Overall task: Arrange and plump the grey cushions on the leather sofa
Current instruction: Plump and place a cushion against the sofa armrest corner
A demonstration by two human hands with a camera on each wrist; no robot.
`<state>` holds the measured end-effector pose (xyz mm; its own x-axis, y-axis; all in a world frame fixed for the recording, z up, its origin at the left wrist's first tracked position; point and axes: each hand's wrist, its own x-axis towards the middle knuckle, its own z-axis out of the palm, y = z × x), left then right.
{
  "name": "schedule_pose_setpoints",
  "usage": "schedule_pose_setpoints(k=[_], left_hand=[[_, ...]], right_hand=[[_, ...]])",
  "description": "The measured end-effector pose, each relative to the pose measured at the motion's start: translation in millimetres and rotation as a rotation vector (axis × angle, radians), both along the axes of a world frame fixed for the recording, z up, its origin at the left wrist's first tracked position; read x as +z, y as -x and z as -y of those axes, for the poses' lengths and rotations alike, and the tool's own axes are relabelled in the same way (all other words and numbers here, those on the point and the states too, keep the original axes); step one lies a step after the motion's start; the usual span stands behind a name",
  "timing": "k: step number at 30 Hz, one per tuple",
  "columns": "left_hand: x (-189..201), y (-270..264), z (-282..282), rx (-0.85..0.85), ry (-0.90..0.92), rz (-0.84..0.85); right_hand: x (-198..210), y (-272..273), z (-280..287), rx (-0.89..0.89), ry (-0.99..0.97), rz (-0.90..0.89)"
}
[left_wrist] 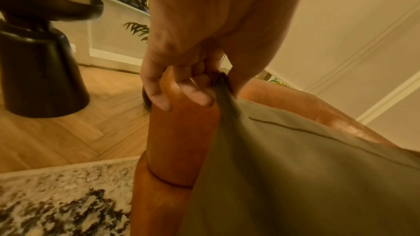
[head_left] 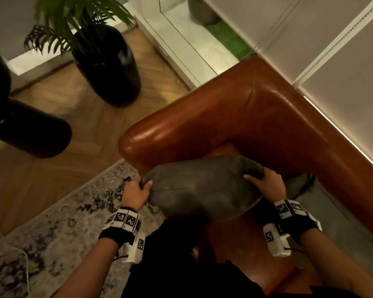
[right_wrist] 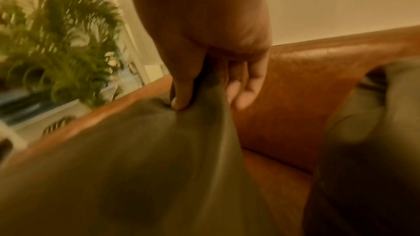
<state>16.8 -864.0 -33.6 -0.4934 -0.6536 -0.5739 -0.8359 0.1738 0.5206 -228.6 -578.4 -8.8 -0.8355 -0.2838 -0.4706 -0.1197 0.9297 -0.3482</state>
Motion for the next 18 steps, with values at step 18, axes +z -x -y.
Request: schedule_pose_setpoints(k=[18], left_hand=[[6,-29,-52,0.438,0.040,-0.199]], right_hand=[[13,16,-53,-0.439,0.636,0.542]])
